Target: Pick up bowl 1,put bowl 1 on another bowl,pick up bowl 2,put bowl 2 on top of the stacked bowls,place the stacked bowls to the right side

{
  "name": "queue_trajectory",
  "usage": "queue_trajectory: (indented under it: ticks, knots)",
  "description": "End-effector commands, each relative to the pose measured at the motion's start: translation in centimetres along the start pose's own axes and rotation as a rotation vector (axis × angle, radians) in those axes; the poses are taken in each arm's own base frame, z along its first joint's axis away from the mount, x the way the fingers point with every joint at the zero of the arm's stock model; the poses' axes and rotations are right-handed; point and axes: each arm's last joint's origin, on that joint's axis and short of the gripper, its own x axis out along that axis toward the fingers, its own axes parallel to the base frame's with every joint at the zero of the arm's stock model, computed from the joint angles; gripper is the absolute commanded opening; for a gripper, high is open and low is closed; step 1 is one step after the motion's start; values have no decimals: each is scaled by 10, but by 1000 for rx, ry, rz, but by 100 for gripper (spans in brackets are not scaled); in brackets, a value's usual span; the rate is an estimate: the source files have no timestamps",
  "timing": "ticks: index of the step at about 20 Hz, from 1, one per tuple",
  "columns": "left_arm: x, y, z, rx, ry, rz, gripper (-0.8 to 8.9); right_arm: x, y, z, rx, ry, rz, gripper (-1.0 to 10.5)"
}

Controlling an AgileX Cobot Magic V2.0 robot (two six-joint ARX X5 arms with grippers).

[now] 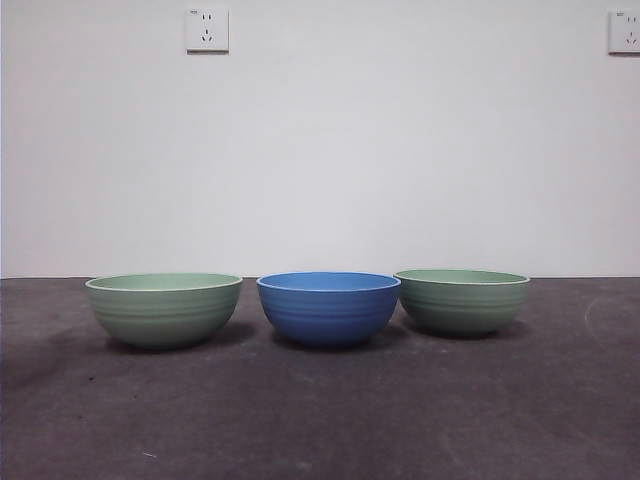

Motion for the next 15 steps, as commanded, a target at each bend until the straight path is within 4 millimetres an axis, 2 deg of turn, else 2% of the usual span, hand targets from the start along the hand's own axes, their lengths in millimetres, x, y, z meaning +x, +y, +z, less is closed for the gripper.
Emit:
queue_trajectory:
  ticks: [1, 4, 9, 10, 11, 12, 13, 14, 15]
  knots:
    - [1, 0, 9, 69, 84, -4, -8, 0, 0, 4, -43, 66, 7, -11]
    - [2, -1, 16, 90, 196, -28, -8, 4, -1, 6, -31, 121, 9, -11]
    - [5, 0, 16, 90, 221, -27, 6, 6, -2, 6, -31, 126, 7, 12]
    - [5, 0, 16, 89, 221, -27, 68, 6, -2, 7, -32, 122, 6, 69]
    - [5, 0, 16, 89, 221, -27, 233, 6, -2, 7, -30, 115, 6, 182]
    - [5, 0, 16, 89, 221, -27, 446, 6, -2, 8, -24, 108, 5, 302]
    - [5, 0, 17, 91, 217, -26, 593, 6, -2, 9, -14, 102, 5, 423]
    - [5, 0, 17, 94, 213, -24, 622, 7, -2, 9, -2, 100, 3, 512]
    - [5, 0, 18, 97, 209, -20, 622, 7, -2, 9, 0, 99, 3, 540]
